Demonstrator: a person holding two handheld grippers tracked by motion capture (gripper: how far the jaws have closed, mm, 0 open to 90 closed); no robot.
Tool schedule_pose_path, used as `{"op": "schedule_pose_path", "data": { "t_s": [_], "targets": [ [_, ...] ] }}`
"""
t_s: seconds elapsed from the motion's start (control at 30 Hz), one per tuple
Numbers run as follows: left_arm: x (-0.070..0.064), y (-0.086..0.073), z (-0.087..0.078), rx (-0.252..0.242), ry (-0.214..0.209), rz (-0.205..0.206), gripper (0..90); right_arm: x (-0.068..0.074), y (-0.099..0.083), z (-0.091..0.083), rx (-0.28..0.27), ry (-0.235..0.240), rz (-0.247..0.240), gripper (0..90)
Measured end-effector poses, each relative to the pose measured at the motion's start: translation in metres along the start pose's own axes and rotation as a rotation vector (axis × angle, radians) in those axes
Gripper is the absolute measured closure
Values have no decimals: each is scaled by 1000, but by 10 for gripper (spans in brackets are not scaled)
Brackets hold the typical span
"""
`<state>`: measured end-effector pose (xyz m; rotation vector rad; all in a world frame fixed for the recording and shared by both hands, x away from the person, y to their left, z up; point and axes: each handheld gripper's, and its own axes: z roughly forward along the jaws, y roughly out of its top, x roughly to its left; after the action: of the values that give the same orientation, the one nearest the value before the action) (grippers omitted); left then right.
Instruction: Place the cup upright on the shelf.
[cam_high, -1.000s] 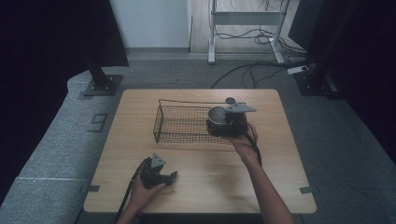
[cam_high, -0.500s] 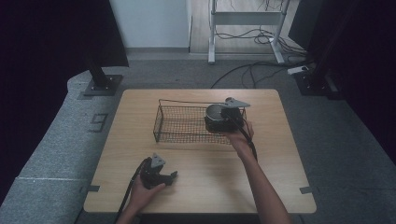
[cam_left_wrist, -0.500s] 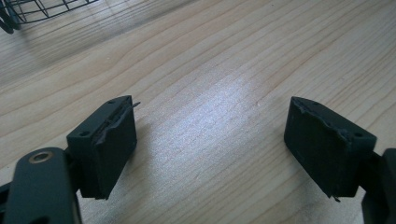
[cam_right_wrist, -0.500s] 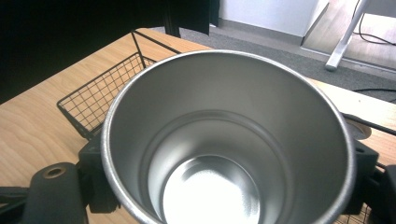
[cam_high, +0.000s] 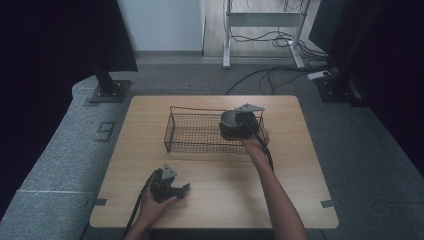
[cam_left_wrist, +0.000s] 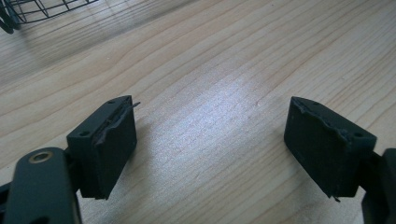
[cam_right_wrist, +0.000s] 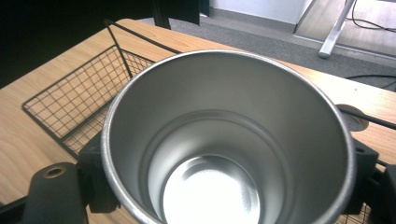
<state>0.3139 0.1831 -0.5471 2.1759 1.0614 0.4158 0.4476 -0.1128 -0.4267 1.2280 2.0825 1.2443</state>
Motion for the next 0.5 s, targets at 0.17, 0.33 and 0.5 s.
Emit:
{"op": "schedule_pose_path", "data": {
  "t_s": [0.17,0.33,0.5],
  "targets": [
    [0,0,0,1,-1,0,171,-4,1,9,19,-19,6,183],
    [0,0,0,1,-1,0,171,-5,3,12,19,-19,5,183],
    [0,0,0,1,-2,1,171,-6,3,20,38,-27,-2,183]
  ]
}}
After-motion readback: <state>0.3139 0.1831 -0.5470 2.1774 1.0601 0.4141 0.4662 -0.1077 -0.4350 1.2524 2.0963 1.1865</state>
